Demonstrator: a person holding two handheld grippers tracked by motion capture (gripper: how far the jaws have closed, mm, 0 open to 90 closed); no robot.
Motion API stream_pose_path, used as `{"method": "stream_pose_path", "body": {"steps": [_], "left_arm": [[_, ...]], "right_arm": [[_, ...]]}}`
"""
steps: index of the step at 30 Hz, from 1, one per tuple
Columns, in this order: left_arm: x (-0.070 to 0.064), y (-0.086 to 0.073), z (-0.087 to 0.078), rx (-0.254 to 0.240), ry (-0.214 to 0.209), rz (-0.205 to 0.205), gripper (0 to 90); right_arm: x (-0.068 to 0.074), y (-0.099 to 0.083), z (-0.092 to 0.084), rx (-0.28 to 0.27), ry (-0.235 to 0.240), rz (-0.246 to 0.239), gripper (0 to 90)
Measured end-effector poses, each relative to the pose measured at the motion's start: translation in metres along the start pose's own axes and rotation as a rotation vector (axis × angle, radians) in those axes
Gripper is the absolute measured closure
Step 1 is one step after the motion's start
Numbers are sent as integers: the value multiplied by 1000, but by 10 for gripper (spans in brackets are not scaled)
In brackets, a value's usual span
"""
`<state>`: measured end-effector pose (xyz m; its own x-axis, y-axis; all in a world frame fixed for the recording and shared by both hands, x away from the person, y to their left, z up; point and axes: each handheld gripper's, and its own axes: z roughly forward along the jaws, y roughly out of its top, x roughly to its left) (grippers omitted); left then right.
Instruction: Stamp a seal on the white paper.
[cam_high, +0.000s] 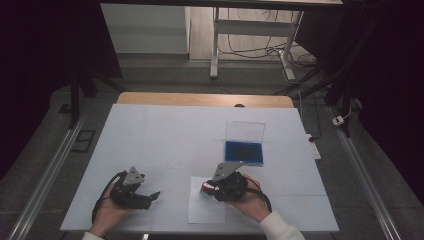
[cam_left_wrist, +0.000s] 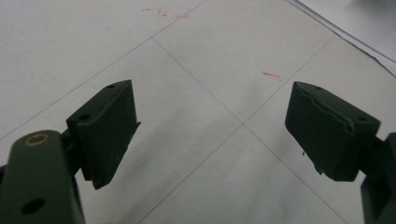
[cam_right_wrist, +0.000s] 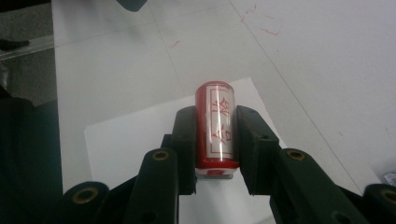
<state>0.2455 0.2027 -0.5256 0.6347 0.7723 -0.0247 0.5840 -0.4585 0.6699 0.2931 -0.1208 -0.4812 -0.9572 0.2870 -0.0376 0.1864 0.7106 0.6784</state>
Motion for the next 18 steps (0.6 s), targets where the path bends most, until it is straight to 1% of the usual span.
{"method": "stream_pose_path", "body": {"steps": [7,9,18], "left_arm": [[0,0,0,-1,1,-2,170],[0,0,0,0,1,-2,170],[0,0,0,1,1,-1,170]], "right_arm": [[0,-1,2,16,-3,1,699],[0,-1,3,29,-4,-3,699],[1,-2,8,43,-5,-7,699]]}}
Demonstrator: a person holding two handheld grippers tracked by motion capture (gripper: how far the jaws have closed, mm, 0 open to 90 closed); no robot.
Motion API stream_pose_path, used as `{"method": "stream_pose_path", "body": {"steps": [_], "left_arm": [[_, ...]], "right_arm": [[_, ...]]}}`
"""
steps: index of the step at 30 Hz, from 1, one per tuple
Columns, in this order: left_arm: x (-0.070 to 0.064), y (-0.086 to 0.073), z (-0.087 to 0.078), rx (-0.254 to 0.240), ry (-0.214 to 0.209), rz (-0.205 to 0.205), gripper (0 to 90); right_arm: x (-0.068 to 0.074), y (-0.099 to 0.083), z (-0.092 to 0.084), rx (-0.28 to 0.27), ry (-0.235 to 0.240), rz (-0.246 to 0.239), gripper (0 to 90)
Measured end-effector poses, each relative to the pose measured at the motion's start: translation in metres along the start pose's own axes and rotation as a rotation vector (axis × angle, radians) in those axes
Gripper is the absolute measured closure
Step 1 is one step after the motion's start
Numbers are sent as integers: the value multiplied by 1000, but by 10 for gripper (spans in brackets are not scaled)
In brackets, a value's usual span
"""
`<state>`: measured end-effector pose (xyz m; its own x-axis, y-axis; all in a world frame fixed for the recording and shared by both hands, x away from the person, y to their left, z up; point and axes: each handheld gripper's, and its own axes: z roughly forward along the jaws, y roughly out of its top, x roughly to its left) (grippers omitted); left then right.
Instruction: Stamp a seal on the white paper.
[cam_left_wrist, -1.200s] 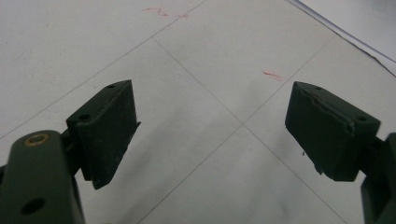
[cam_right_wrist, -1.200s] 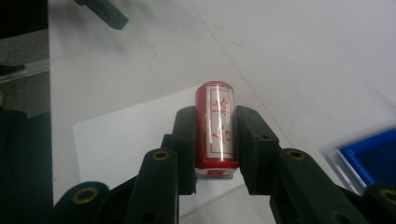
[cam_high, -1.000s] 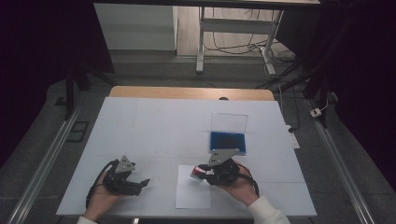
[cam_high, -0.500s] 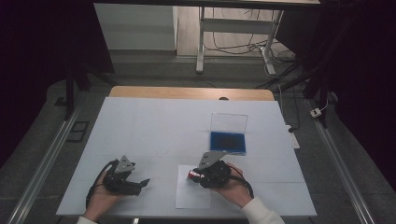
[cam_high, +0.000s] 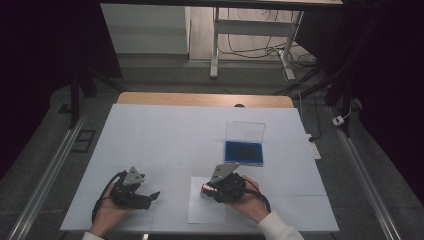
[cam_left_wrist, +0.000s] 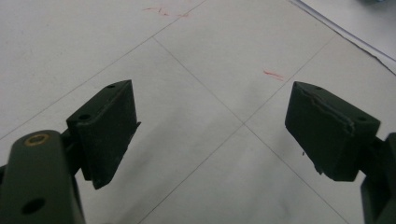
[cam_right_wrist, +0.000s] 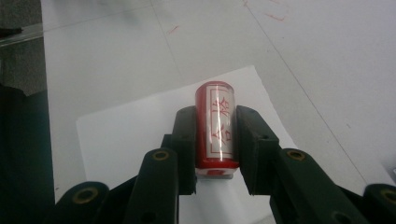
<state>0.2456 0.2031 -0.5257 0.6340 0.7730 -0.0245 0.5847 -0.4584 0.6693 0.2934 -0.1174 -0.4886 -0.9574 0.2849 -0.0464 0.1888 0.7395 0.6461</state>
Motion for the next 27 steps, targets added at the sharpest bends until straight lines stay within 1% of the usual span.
{"method": "stream_pose_path", "body": {"steps": [5,9,10,11,13,16,19,27], "left_arm": [[0,0,0,0,1,-2,170],[0,0,0,1,2,-2,170],[0,0,0,1,3,-2,170],[0,0,0,1,2,-2,170],[0,0,0,2,3,-1,170],[0,0,0,3,2,0,170],[1,0,0,3,3,0,170],[0,0,0,4,2,-1,170]], "right_arm": [[-1,-2,2,3,-11,3,699],[-1,-2,2,-2,-6,4,699],[-2,-2,2,5,-2,2,699],[-1,-2,3,-1,-7,2,699],[-1,-1,3,4,-8,-3,699],[0,-1,5,9,-1,-5,699],[1,-2,7,12,-6,-14,699],[1,-2,8,13,-9,-18,699]]}}
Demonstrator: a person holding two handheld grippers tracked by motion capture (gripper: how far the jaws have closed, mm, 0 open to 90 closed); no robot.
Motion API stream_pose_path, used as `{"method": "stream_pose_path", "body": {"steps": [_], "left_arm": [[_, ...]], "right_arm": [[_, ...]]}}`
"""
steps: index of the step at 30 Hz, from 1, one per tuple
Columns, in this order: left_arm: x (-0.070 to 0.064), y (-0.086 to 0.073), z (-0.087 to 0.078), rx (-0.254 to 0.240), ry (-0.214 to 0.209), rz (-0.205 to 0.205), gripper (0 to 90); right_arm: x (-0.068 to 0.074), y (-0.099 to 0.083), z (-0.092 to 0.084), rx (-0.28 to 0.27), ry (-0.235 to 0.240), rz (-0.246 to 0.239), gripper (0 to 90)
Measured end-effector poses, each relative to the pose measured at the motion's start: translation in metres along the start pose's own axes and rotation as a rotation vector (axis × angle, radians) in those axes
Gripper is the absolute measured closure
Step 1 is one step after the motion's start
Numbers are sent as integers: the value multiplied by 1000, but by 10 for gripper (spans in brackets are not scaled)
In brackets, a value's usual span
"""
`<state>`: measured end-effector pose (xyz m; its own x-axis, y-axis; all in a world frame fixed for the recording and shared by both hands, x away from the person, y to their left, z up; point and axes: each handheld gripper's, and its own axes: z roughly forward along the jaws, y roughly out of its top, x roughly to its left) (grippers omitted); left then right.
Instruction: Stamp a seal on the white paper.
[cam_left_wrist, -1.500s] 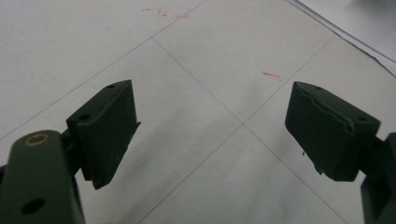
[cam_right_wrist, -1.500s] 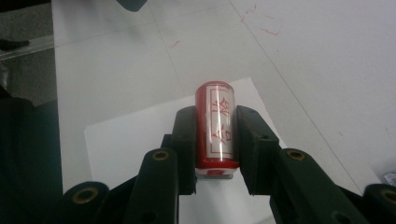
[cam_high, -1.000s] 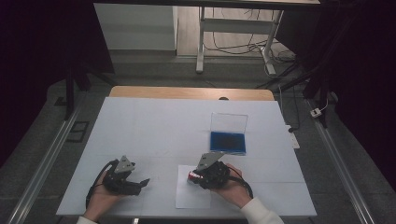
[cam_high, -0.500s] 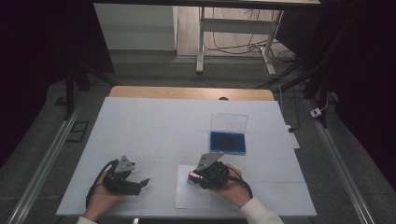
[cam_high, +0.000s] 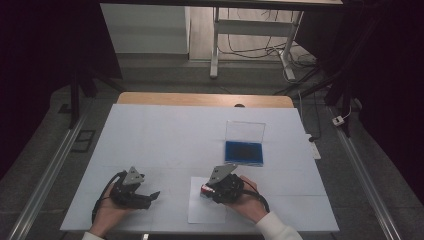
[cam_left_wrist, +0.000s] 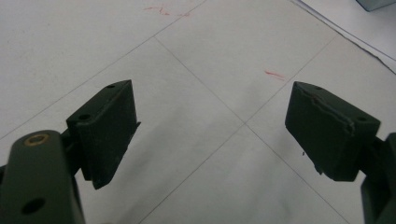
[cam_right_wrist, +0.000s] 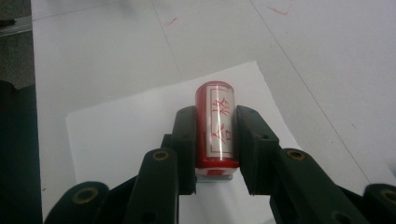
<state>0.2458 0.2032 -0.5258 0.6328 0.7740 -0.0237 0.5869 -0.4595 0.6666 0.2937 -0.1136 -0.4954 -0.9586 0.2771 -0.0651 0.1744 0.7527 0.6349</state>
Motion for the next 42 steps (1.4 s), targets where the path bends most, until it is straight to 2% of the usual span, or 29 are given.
{"method": "stream_pose_path", "body": {"steps": [9,10,13,21,27,35,42], "left_arm": [[0,0,0,0,1,-1,170],[0,0,0,0,1,-2,170],[0,0,0,0,0,-2,169],[-1,0,1,4,1,1,169],[-1,0,1,9,0,4,170],[-2,0,2,13,-1,6,169],[-1,0,1,12,-2,5,169]], "right_arm": [[-1,1,1,5,6,10,699],[-2,1,0,18,-1,8,699],[-3,0,1,5,18,28,701],[-2,3,4,58,7,18,705],[-4,3,5,58,21,26,707],[-1,5,5,77,2,20,708],[-1,3,6,65,5,20,708]]}}
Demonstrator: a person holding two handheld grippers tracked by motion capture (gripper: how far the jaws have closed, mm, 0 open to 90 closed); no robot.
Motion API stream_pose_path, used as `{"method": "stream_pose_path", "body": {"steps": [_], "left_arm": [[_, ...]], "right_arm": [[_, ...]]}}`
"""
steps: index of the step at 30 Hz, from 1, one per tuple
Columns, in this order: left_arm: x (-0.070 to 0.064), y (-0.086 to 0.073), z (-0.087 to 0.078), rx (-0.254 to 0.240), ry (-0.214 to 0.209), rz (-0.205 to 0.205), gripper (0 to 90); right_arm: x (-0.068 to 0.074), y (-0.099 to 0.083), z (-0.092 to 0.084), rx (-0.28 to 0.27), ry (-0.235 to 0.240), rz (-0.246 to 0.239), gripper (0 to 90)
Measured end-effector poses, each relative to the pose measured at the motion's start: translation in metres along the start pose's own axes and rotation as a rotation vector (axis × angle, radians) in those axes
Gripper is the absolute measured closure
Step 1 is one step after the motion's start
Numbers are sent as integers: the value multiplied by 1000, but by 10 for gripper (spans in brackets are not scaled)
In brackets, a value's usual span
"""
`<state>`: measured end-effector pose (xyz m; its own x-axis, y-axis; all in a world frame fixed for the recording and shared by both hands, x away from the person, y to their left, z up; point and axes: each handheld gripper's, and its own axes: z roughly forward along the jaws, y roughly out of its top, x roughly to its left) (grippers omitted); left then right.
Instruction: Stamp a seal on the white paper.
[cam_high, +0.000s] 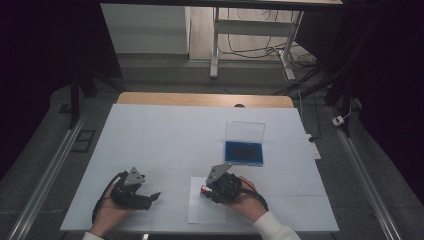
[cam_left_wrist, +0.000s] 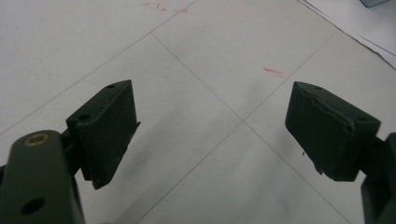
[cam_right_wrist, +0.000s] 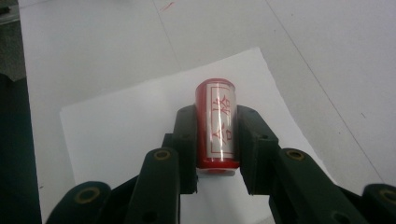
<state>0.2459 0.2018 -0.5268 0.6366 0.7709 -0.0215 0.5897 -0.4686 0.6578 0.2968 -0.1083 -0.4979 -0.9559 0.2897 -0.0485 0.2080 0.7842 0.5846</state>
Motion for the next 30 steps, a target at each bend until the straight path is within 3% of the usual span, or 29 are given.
{"method": "stream_pose_path", "body": {"steps": [14,19,21,23,26,30], "left_arm": [[1,0,-1,-7,2,-8,170],[2,0,-1,-7,2,-8,170],[2,0,-1,-6,2,-6,169],[2,-1,-2,-9,3,-7,169],[3,-1,-2,-10,6,-8,169],[3,0,-2,-7,5,-6,169]], "right_arm": [[0,-1,0,-7,2,8,707],[2,1,-1,7,-12,-24,703],[2,-1,-5,-39,-6,-46,699],[2,-4,-9,-49,6,-81,697],[-3,-8,-25,-167,26,-33,696],[-10,-9,-46,-246,19,10,696]]}}
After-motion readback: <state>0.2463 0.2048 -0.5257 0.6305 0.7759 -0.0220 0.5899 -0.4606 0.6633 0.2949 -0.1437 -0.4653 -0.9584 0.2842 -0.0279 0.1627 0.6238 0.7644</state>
